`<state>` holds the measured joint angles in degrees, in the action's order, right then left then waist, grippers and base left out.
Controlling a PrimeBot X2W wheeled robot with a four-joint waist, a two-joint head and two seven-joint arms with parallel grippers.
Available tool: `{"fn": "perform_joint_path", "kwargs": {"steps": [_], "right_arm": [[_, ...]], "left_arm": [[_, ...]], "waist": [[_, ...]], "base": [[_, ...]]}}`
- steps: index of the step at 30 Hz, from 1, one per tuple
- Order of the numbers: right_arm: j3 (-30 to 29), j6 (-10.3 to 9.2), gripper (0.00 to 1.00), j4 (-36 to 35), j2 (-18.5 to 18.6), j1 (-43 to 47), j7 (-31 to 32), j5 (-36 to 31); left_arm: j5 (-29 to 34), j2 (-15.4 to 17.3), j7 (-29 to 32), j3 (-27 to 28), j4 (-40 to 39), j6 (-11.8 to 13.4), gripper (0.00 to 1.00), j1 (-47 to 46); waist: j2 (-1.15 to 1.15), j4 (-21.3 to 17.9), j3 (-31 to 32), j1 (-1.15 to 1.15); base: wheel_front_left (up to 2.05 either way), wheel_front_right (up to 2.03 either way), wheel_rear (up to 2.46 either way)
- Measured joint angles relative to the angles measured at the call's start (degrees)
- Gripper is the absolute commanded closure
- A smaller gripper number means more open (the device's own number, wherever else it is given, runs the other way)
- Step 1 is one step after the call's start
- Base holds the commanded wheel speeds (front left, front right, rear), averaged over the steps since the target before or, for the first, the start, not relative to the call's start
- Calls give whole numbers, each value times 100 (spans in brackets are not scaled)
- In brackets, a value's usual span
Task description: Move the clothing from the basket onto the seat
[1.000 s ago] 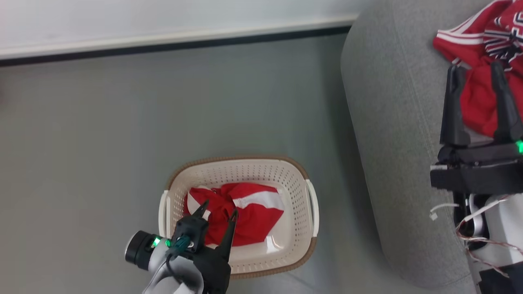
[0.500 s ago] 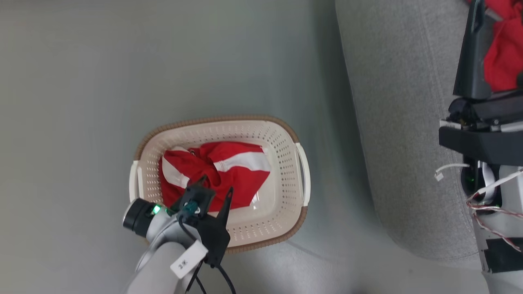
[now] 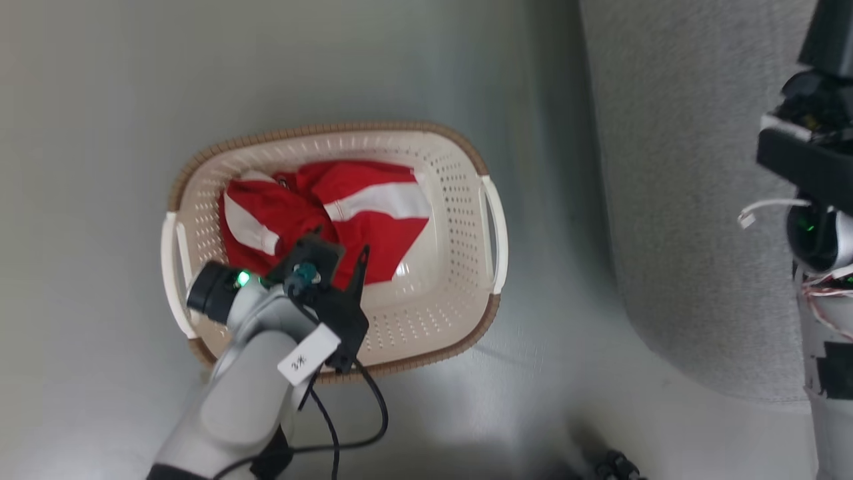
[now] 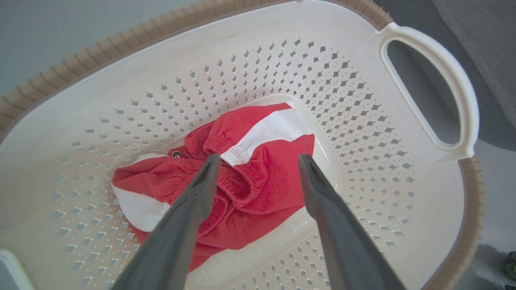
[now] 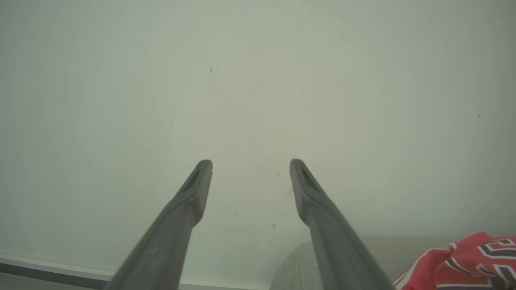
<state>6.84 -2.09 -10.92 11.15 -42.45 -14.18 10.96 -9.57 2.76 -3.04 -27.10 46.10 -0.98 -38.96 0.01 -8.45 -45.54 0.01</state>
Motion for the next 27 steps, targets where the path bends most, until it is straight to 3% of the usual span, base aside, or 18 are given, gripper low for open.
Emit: {"fn": "perform_joint_path", "kwargs": {"steps": [14, 21, 27], "right_arm": [[151, 0, 0, -130, -18, -595, -3, -133], [345, 9, 0, -21, -130, -735, -5, -186], [438, 21, 0, -59, -138, -815, -10, -302]], "left_arm": [[0, -10, -62, -108, 508, -36, 0, -778], [0, -9, -143, -105, 773, -42, 0, -938], [14, -25, -99, -93, 1092, 125, 0, -1170]], "waist": [[0, -13, -1004, 0], [0, -37, -1156, 0], [-1, -140, -1218, 0]], "base": [[0, 0, 0], [0, 0, 0], [0, 0, 0]]}}
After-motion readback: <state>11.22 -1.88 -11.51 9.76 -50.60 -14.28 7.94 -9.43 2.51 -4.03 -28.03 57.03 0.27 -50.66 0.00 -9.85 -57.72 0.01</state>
